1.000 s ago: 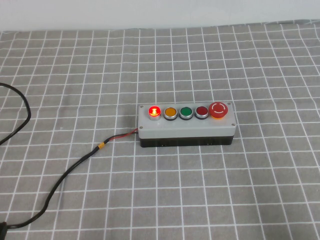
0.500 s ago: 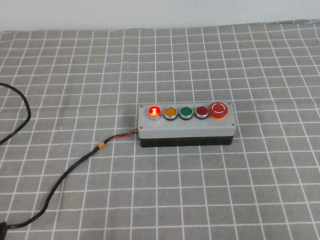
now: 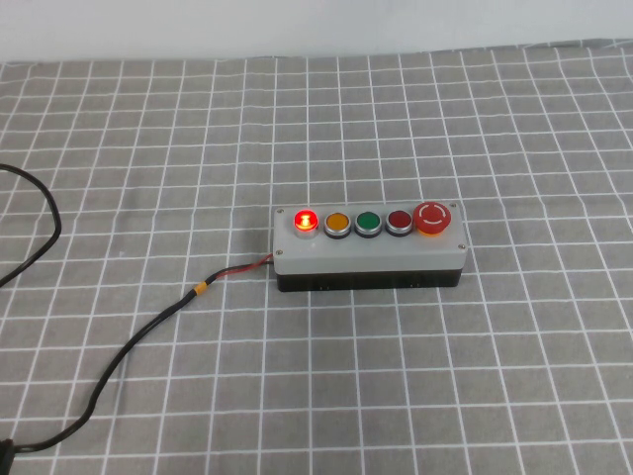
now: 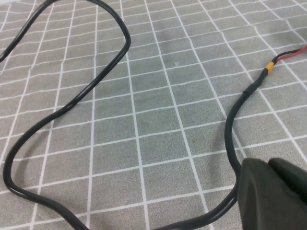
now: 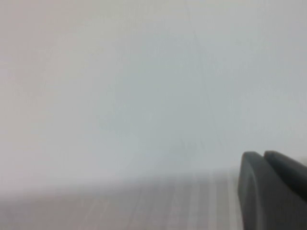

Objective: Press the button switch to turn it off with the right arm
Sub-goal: 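Press the lit red button on the button box to turn it off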

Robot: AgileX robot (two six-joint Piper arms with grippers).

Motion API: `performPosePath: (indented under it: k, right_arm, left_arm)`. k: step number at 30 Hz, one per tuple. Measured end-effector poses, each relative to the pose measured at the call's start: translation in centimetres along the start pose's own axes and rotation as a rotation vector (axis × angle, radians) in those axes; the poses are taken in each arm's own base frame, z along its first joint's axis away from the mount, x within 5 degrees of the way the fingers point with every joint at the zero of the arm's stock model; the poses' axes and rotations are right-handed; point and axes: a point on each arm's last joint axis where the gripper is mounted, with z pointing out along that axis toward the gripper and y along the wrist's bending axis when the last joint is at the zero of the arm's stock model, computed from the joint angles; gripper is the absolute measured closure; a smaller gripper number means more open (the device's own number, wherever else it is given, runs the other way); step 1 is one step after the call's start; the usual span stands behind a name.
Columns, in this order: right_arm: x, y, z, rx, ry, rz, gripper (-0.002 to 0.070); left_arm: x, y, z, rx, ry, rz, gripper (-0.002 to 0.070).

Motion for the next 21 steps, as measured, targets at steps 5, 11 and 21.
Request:
performPosePath:
  k: [5, 11, 21]
  right_arm:
    - [1.4, -0.5, 5.5, 0.042, 0.244, -0.118, 0.0692]
    - [4.8, -0.1, 10.9, -0.084, 0.446, 0.015, 0.0692]
    - [11.5, 1.3, 18.4, -0.434, 0.675, -0.024, 0.0659]
  left_arm:
    - [0.0, 0.0, 0.0, 0.0, 0.0, 0.0, 0.0678]
    - [0.0, 0.0, 0.0, 0.0, 0.0, 0.0, 0.0678]
    - [0.0, 0.0, 0.0, 0.0, 0.0, 0.0, 0.0678]
